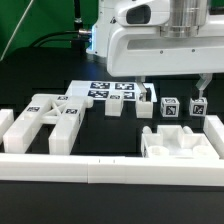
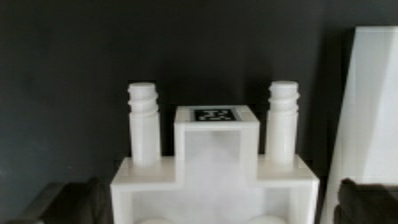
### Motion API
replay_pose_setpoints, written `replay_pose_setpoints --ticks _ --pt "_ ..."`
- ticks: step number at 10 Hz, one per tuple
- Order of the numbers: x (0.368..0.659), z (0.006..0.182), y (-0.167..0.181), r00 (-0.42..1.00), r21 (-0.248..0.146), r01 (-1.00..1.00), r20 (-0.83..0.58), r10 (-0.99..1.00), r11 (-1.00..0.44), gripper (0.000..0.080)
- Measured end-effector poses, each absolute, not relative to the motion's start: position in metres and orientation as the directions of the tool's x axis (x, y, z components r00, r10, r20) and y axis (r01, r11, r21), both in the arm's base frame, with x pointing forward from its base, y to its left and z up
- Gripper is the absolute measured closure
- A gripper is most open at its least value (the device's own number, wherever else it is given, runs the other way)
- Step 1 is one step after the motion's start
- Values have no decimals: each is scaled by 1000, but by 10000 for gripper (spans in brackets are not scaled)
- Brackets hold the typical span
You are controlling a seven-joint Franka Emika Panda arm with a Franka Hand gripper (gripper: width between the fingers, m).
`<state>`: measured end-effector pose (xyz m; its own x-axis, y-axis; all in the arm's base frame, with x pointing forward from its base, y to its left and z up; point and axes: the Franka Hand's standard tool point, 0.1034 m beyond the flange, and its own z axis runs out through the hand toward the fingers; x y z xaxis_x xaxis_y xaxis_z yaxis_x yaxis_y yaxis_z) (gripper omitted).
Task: Assemble chair
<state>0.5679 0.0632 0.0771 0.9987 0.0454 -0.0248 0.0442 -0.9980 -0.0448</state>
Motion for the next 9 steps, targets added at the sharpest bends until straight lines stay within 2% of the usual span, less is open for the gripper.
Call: replay_pose_setpoints --ticks 2,4,7,9 --pt "565 75 62 999 -44 30 -23 31 -999 151" --pt "538 63 59 999 -36 -12 -51 -10 -999 151" --pt "519 47 47 999 -33 44 -16 44 -998 151" --pt "519 48 49 998 -35 45 -40 46 -998 151"
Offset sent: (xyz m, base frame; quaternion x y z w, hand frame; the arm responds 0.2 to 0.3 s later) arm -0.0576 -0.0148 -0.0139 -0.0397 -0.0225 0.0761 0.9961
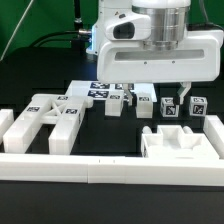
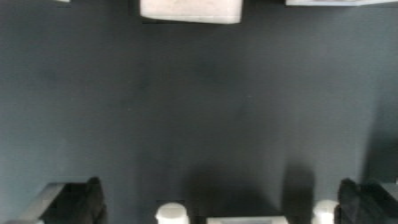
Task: Assemble chair
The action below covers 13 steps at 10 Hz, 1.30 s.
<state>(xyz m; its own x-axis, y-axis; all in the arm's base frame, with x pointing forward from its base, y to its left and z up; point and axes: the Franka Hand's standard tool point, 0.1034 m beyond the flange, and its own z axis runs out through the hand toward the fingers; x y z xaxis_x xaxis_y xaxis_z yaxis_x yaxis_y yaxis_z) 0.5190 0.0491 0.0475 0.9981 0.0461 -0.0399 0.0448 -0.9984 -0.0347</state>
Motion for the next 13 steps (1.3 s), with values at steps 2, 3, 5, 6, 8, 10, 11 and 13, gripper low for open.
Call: replay_pose_setpoints --ticks 2,3,5,6,8,10,11,13 --pt "510 46 49 988 -38 44 -149 49 -998 151" --pt "503 42 44 972 -32 48 -230 54 -998 151" --pt "488 40 33 914 -20 49 -403 53 -999 151" --pt "490 39 29 903 -21 48 -426 52 -999 151" --pt "483 39 29 824 -26 49 -564 55 -998 151" --pt "478 38 29 759 -28 48 -648 55 -998 151" --pt "476 37 30 704 -30 46 -708 54 -998 151" --pt "479 30 30 577 -36 38 -815 51 -999 151"
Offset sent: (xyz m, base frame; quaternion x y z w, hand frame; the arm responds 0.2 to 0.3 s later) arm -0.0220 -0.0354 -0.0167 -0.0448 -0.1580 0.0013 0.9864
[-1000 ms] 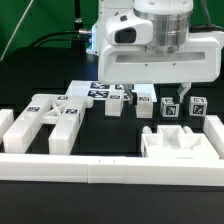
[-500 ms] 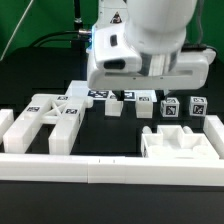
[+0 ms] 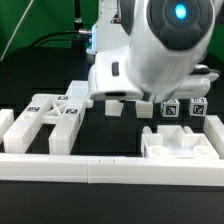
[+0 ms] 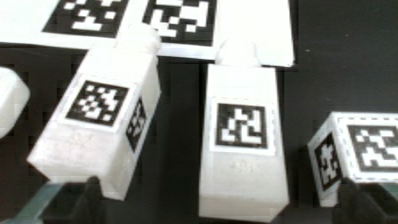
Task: Assemble chair
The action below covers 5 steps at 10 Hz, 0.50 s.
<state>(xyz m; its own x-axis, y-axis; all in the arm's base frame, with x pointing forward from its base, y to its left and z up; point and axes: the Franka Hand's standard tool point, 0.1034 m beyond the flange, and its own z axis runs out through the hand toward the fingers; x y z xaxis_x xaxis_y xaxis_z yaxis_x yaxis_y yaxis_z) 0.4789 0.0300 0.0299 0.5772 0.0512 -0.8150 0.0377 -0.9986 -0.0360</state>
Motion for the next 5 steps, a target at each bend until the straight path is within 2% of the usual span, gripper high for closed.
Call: replay_pose_setpoints --ticks 3,5 --pt "473 14 33 562 -9 24 -827 21 -1000 151" --pt "470 9 32 565 -9 23 -825 20 -1000 151"
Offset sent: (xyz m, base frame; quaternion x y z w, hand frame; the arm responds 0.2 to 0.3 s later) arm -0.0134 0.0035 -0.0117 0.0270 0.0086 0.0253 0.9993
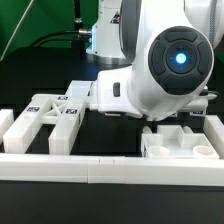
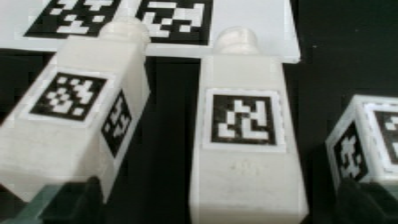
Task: Assemble chair
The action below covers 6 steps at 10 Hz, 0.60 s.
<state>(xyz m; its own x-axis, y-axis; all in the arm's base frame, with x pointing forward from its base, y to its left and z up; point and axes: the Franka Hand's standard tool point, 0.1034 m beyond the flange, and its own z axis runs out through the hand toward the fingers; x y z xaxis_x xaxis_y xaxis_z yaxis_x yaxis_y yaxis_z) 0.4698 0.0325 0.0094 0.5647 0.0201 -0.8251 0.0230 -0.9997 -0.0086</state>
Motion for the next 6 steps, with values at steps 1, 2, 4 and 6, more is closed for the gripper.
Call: replay_pose_setpoints --ticks 1,2,4,6 --pt "466 7 34 561 -9 27 -827 22 -1000 151" --pt "464 4 34 564 -9 28 -825 23 -1000 151" --pt "459 1 36 570 -10 30 -821 26 -999 151" --pt "459 1 38 569 -12 34 -822 30 -999 151"
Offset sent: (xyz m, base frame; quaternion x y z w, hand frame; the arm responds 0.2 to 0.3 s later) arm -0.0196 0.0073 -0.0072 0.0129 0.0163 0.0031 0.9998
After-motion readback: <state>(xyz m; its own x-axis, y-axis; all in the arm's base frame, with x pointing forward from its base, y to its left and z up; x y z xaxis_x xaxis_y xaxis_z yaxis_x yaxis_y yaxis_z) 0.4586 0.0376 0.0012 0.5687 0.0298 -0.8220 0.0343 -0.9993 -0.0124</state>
